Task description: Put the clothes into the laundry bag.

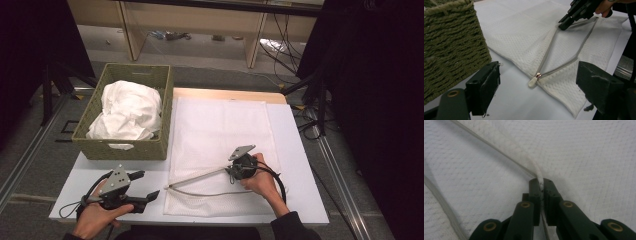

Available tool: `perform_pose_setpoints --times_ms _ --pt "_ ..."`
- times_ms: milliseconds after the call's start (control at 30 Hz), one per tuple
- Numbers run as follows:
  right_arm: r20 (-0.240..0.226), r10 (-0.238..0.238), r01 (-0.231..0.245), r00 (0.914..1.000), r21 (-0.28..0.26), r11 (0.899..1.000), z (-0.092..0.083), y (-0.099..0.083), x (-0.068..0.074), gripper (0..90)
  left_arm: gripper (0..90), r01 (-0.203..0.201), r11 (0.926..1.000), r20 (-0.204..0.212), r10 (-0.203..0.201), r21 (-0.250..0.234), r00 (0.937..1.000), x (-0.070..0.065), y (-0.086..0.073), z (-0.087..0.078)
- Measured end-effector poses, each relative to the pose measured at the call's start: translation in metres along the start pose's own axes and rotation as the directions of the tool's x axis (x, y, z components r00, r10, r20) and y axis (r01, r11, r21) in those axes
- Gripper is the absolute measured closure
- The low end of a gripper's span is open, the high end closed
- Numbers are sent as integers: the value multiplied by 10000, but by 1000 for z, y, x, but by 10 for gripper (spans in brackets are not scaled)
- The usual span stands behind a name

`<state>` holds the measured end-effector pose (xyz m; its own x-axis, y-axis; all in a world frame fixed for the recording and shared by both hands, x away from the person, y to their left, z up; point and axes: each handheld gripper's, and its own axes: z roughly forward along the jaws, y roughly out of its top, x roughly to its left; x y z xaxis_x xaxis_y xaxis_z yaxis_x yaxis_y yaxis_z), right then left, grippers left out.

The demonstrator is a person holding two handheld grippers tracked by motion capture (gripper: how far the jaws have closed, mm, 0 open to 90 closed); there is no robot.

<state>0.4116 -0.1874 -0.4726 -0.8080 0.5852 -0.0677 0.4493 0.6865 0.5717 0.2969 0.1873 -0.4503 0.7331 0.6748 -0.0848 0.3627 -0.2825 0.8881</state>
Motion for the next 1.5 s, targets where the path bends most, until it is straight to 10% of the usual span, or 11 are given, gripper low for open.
perform_pose_setpoints --times_ms 133,233,467,600,667,833,1000,1100,1233,1500 --pt "438 -423 456 9981 -758 9961 -11 5 1 889 201 1517 9880 250 -1510 -298 9882 -1 8 -2" --pt "592 -210 268 9980 -985 9948 -19 8 4 895 205 1498 9875 286 -1486 -492 9885 -3 15 -5" --pt "1144 -1289 1439 9850 -1345 9804 -35 19 7 896 183 1151 9912 -455 -1182 -657 9919 12 41 -16" --pt "1362 -1249 1435 9828 -1366 9802 -42 22 11 897 166 498 9983 -1530 -539 -302 9868 23 65 -25" --pt "1440 -1582 1788 9768 -1432 9734 -43 23 9 897 166 174 9997 -1956 -209 -198 9805 34 78 -27" --pt "1556 -1322 1564 9789 -1554 9754 -48 26 10 897 197 818 9964 -2781 -721 235 9579 81 109 -18" --pt "1660 -1456 1738 9753 -1706 9699 -55 29 9 898 187 1539 9879 -2568 -1438 193 9557 119 128 1" --pt "1692 -1429 1732 9752 -1804 9682 -58 29 8 898 173 716 9822 -3308 -103 1736 9437 145 138 14" --pt "1786 -1491 1840 9726 -1980 9628 -63 30 7 898 189 865 9791 -3687 -128 1843 9295 174 144 29" --pt "1717 -1515 1822 9734 -1801 9666 -61 30 10 898 173 1682 9664 -3374 -951 1945 9365 208 143 62"
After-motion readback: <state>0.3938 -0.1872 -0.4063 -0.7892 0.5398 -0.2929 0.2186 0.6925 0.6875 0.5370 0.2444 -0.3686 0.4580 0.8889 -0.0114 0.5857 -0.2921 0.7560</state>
